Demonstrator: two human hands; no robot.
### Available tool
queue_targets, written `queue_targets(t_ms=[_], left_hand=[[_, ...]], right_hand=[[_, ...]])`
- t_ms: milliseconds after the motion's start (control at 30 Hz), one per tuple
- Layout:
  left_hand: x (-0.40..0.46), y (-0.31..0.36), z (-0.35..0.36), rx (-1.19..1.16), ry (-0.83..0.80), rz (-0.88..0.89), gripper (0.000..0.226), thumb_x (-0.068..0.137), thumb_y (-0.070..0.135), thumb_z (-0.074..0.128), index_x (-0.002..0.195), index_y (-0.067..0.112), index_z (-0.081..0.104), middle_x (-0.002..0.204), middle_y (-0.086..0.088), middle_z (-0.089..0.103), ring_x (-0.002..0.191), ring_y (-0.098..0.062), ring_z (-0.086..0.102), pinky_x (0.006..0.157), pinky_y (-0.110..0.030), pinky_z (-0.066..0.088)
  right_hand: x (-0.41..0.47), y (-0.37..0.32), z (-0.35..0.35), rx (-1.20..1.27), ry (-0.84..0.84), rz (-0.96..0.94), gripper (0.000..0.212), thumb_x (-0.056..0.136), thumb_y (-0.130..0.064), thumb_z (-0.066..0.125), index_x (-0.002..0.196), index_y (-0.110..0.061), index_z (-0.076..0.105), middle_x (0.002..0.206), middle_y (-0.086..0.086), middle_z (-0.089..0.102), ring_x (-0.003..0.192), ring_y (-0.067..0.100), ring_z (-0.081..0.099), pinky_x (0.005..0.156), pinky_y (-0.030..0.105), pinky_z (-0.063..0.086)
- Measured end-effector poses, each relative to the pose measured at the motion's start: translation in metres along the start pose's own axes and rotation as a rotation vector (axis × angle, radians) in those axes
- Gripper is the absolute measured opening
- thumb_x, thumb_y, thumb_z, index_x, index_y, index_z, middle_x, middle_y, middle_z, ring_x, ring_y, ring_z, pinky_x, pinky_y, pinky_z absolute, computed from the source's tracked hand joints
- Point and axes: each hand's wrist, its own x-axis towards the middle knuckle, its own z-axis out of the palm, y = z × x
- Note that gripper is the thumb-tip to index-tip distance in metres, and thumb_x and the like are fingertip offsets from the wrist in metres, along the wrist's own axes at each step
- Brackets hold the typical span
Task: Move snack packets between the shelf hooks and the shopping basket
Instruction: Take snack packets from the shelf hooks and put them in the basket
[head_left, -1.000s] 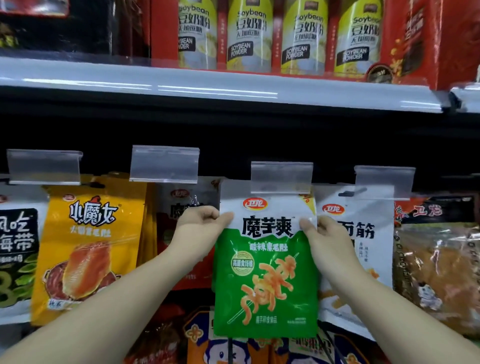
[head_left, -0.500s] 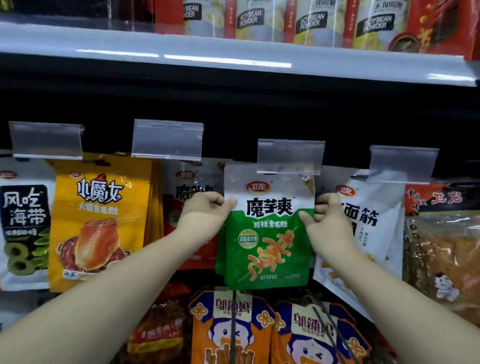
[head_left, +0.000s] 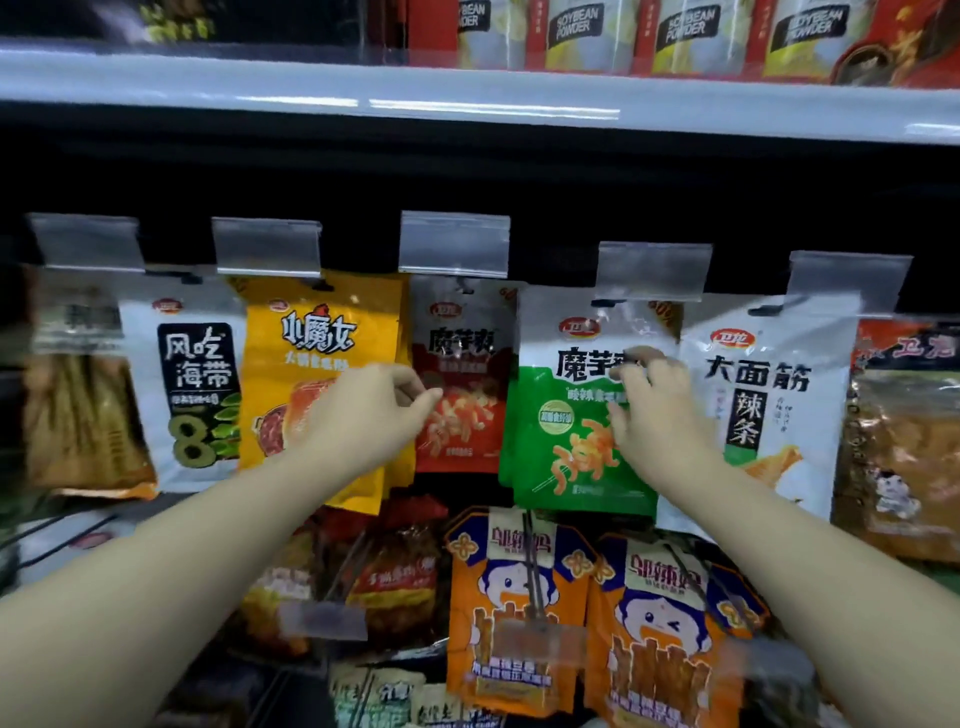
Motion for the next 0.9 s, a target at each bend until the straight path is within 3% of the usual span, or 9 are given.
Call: queue_targets(t_ms=[133,233,300,433,567,667,767,900], left_hand=[[-0.034,-0.047,-0.050,0.193,0.041,-0.020,0.028,0.090,0.052,0.054,0.075,0.029,0.063,0.070,0.012,0.065,0.067,-0.016,0.063,0.054,-0.028,0.051],[-0.074,-0.089,-0.091,0.435,0.023,-0.062,0.028,0.090,0.055,0.050,0.085,0.030,0.063,0.081,0.004,0.068,0.077,-0.025,0.063,0.057,-0.028,0.045],[-0.108,-0.120,-0.120,0.634,-0.001,-0.057,0.032,0.090,0.056,0.046,0.092,0.030,0.064,0.088,-0.003,0.069,0.084,-0.029,0.066,0.060,-0.029,0.045],[-0.193,-0.180,-0.172,0.870,-0.158,-0.071,0.036,0.094,0.051,0.042,0.096,0.022,0.063,0.092,-0.010,0.069,0.087,-0.032,0.066,0.060,-0.029,0.036],[-0.286,-0.242,-0.212,0.924,-0.277,-0.208,0.031,0.094,0.046,0.045,0.089,0.018,0.060,0.083,-0.009,0.066,0.076,-0.032,0.065,0.056,-0.028,0.036],[-0.357,-0.283,-0.223,0.960,-0.371,-0.347,0.028,0.096,0.042,0.042,0.082,0.019,0.052,0.084,-0.004,0.065,0.073,-0.030,0.062,0.055,-0.028,0.038],[-0.432,-0.321,-0.218,0.921,-0.471,-0.483,0.029,0.097,0.042,0.041,0.098,0.020,0.058,0.096,0.000,0.068,0.085,-0.030,0.065,0.061,-0.028,0.039],[-0.544,-0.357,-0.175,0.809,-0.708,-0.705,0.034,0.098,0.046,0.038,0.112,0.022,0.057,0.109,0.000,0.067,0.095,-0.030,0.065,0.070,-0.029,0.043]], right_hand=[[-0.016,-0.059,-0.013,-0.141,-0.083,-0.277,0.026,0.095,-0.026,0.045,0.117,-0.013,0.051,0.114,0.004,0.056,0.103,0.024,0.054,0.081,0.036,0.048],[-0.032,-0.121,-0.019,-0.157,-0.043,-0.565,0.018,0.081,-0.017,0.067,0.094,-0.006,0.060,0.083,0.011,0.062,0.073,0.032,0.063,0.052,0.036,0.052],[-0.048,-0.168,-0.022,-0.134,-0.065,-0.684,0.019,0.079,-0.016,0.070,0.092,-0.004,0.062,0.076,0.013,0.062,0.065,0.034,0.063,0.044,0.035,0.049],[-0.094,-0.262,-0.011,-0.055,-0.080,-0.894,0.021,0.089,-0.024,0.059,0.099,-0.006,0.056,0.086,0.014,0.060,0.074,0.035,0.060,0.049,0.031,0.030],[-0.156,-0.347,0.019,0.063,-0.223,-0.991,0.030,0.098,-0.032,0.038,0.118,-0.011,0.048,0.105,0.011,0.057,0.093,0.033,0.057,0.059,0.037,0.042],[-0.205,-0.401,0.048,0.092,-0.323,-1.069,0.032,0.100,-0.034,0.034,0.120,-0.013,0.045,0.110,0.007,0.055,0.098,0.030,0.057,0.060,0.036,0.040],[-0.259,-0.447,0.087,0.132,-0.452,-1.150,0.031,0.099,-0.034,0.034,0.118,-0.013,0.045,0.113,0.007,0.056,0.102,0.030,0.056,0.071,0.038,0.046],[-0.344,-0.491,0.154,0.159,-0.664,-1.249,0.029,0.099,-0.031,0.034,0.119,-0.012,0.045,0.118,0.009,0.054,0.107,0.031,0.054,0.071,0.038,0.042]])
